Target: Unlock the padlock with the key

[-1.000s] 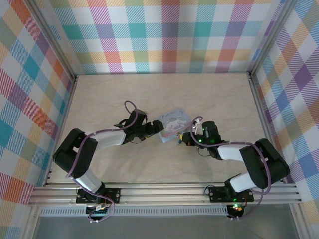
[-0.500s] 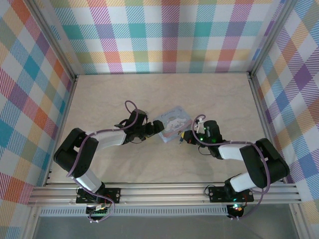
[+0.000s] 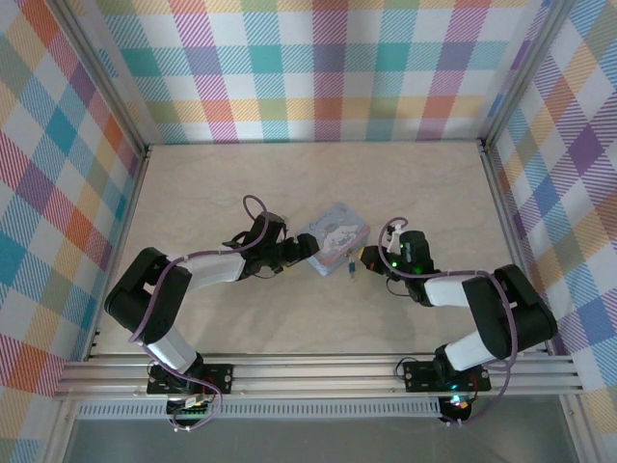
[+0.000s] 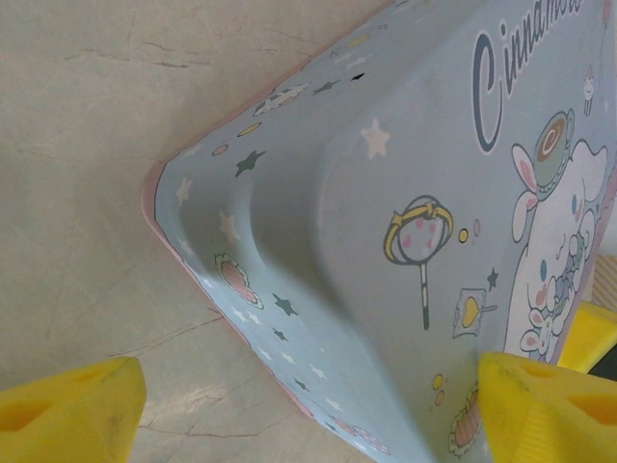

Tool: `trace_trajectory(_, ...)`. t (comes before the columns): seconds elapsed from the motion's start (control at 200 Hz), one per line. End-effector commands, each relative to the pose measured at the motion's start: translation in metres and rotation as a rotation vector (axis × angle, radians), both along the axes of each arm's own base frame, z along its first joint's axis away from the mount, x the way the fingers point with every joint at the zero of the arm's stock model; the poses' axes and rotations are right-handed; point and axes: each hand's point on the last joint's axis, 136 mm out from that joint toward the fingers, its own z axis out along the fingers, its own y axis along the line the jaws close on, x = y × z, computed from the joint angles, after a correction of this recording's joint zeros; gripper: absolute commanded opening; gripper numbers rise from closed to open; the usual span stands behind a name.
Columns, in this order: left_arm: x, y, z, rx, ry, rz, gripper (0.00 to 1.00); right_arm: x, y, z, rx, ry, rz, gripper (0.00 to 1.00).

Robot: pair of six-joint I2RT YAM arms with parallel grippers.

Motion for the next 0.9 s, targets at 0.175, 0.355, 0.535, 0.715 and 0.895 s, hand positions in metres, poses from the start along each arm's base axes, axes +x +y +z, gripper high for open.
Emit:
trace_trajectory(0.175, -0.041, 0.035, -0.059, 0.189, 0.206, 0.015, 0.88, 0.010, 0.005, 0.007, 0.019, -0.061, 0.022, 0.00)
trace_trajectory(0.355, -0.042, 0.041, -0.062, 0.219, 0.208, 0.028, 0.85, -0.005, 0.010, 0.008, -0.016, -0.104, 0.156, 0.22)
trace_trajectory(0.535, -0.042, 0.046, -0.065, 0.239, 0.213, 0.038, 0.80, -0.015, 0.022, 0.001, -0.002, -0.091, 0.278, 0.43)
trace_trajectory(0.715, -0.042, 0.053, -0.067, 0.255, 0.215, 0.048, 0.80, -0.010, 0.023, -0.012, -0.031, -0.069, 0.289, 0.38)
trace_trajectory(0.895, -0.041, 0.057, -0.067, 0.254, 0.217, 0.057, 0.80, -0.006, 0.023, -0.015, -0.053, -0.083, 0.298, 0.27)
